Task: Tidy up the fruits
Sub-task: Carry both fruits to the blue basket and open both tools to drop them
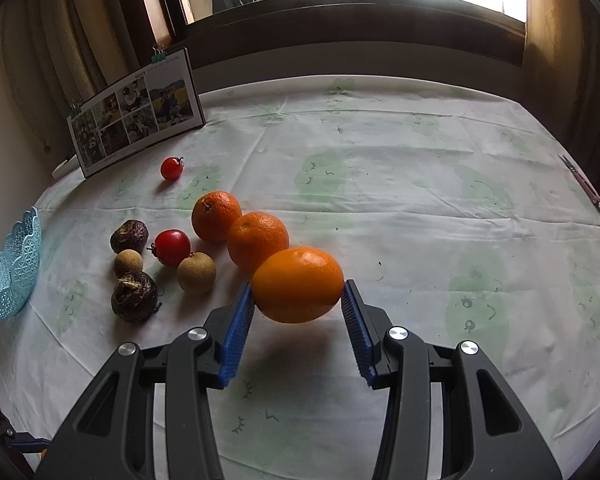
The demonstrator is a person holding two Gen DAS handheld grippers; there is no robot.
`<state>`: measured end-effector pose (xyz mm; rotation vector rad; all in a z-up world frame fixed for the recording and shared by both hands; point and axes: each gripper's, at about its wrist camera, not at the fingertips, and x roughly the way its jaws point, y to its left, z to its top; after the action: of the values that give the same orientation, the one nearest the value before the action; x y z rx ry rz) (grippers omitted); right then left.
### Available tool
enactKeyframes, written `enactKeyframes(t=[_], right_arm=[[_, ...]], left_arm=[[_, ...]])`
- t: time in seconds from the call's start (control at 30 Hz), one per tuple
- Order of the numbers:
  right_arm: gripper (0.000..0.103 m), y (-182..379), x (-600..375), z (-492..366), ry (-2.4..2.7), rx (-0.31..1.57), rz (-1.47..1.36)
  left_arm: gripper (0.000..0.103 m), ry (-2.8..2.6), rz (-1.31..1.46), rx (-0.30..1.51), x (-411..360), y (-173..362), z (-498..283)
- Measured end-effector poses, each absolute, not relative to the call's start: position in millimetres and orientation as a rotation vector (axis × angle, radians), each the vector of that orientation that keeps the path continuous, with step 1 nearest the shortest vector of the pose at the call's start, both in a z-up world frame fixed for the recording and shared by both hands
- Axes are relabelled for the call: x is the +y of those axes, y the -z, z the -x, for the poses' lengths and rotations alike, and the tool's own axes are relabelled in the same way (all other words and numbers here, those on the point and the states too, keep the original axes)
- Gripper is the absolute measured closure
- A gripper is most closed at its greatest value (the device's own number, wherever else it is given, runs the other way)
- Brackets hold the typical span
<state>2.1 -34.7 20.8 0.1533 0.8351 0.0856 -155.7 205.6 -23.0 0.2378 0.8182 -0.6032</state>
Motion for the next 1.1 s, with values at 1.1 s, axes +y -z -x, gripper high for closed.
enactKeyframes(t=[1.1], right_arm=[[0.057,-71,190,-11,-0.517,0.790,-0.059]], left_arm=[[0.021,-0.184,0.105,0.514,430,-37,96]])
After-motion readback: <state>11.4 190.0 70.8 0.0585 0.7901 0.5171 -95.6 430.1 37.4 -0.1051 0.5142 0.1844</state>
